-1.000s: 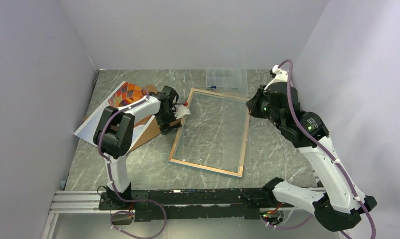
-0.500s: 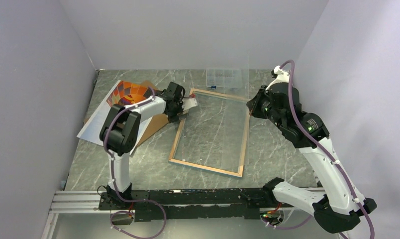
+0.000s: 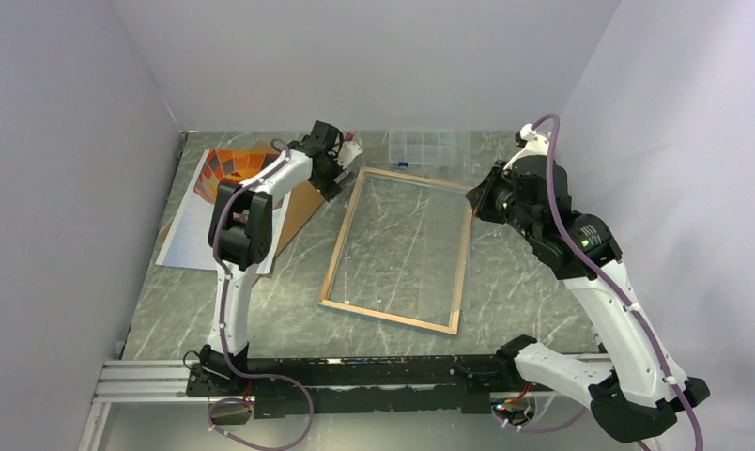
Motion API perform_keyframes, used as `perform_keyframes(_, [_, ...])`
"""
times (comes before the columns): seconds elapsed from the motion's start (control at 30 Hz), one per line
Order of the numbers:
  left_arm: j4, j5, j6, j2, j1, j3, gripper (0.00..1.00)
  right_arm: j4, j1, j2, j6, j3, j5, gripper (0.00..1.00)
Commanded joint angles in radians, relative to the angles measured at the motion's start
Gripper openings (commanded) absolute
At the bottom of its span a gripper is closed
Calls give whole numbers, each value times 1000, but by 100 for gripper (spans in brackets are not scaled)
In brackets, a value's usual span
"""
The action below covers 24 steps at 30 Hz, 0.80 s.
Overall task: Put the photo into the frame
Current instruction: Move the photo frame item to the center of the board, then move the photo frame to the center of the board.
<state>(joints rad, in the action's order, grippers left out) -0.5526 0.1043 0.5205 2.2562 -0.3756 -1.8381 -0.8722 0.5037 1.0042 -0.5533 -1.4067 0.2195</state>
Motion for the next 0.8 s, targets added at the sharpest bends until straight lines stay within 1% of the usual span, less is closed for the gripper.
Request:
perform_keyframes(0.0, [-250,-198,-238,-43,32,-125,95,42,-12,-20,2,-5,-26,0])
perform_keyframes(0.13, [-296,-351,-321,-102,28,-49,95,49,-28,-17,8,-3,-35,0])
perform_keyframes(0.23, [-314,-430,-368,-112,24,2,95,50,-41,-7,7,-8,-40,0])
perform_keyframes(0.3, [-315,-457,-400,-104,24,21,91,51,-51,-3,9,-8,-46,0])
perform_keyframes(0.53, [-244,-501,-466,-113,10,79,85,62,-83,11,15,0,-92,0])
perform_keyframes(0.67, [-189,-453,-487,-126,-21,145,81,73,-106,28,19,3,-122,0])
perform_keyframes(0.77, [-151,-386,-514,-137,-32,215,71,77,-125,52,27,-2,-143,0])
